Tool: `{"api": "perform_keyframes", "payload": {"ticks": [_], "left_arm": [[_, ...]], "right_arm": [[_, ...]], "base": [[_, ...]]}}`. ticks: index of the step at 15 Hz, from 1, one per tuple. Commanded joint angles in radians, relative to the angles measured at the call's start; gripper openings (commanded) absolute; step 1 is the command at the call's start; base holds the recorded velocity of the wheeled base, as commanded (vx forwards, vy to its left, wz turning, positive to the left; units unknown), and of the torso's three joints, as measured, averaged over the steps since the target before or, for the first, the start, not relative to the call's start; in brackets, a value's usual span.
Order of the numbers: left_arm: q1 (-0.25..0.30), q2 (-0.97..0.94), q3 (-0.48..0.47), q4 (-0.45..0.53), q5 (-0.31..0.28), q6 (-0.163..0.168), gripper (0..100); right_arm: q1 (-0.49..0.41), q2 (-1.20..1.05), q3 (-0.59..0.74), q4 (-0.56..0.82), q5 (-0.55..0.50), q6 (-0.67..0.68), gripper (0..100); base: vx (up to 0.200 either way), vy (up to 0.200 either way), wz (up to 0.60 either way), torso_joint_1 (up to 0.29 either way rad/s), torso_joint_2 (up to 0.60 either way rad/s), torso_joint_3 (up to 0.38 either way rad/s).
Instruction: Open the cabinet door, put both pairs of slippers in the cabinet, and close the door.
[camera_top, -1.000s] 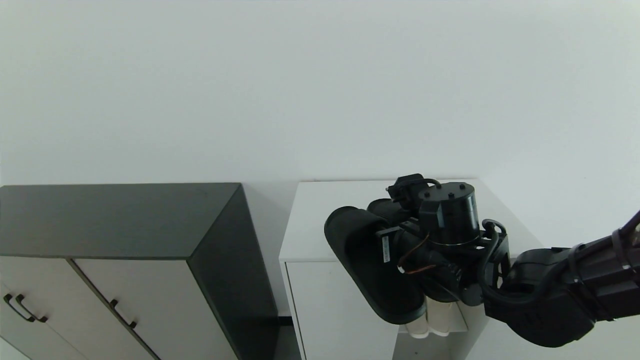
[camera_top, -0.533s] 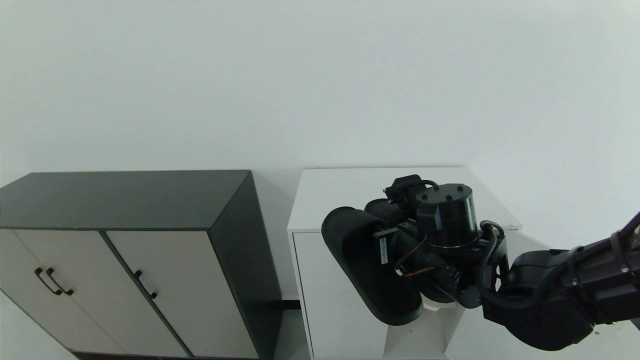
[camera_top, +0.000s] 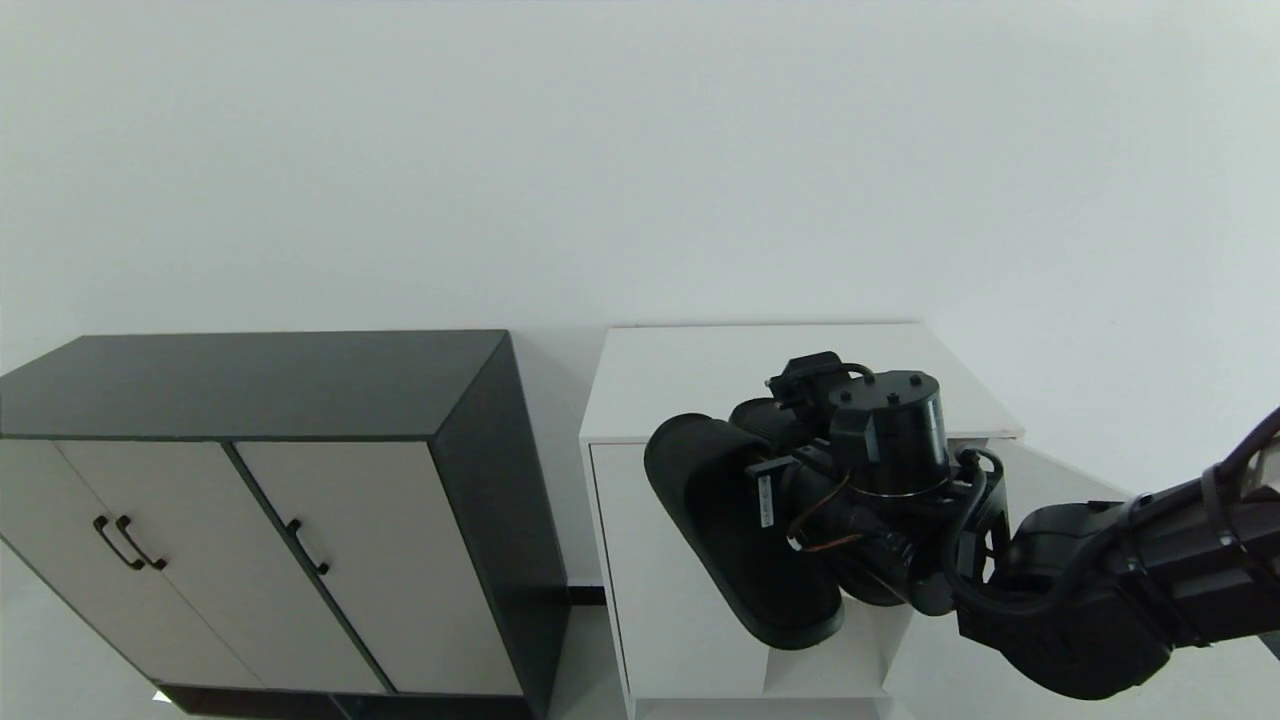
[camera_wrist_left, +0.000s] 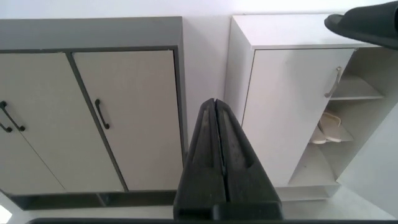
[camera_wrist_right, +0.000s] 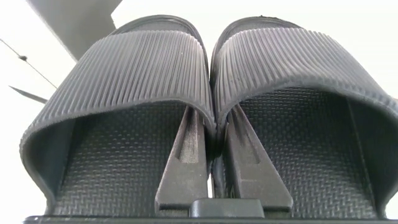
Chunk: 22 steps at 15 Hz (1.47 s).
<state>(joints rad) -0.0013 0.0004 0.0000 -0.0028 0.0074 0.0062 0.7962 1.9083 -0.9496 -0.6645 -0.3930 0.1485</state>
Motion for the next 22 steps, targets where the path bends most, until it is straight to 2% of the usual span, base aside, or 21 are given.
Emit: {"api": "perform_keyframes", "payload": {"ticks": [1, 5, 22], "left_arm": [[0.0, 0.0, 0.0, 0.0, 0.0, 0.0, 0], [0.0, 0.0, 0.0, 0.0, 0.0, 0.001, 0], [0.0, 0.001, 0.0, 0.0, -0.003, 0.001, 0]], "right_arm": [[0.0, 0.015, 0.0, -0.009, -0.001, -0.001, 0], [0.0, 0.021, 0.002, -0.026, -0.001, 0.0, 0], [0.0, 0.023, 0.002, -0.026, -0.001, -0.001, 0]], "base": [[0.0, 0.0, 0.0, 0.0, 0.0, 0.0], [0.0, 0.0, 0.0, 0.0, 0.0, 0.0], [0.0, -0.2, 0.0, 0.003, 0.0, 0.002]]}}
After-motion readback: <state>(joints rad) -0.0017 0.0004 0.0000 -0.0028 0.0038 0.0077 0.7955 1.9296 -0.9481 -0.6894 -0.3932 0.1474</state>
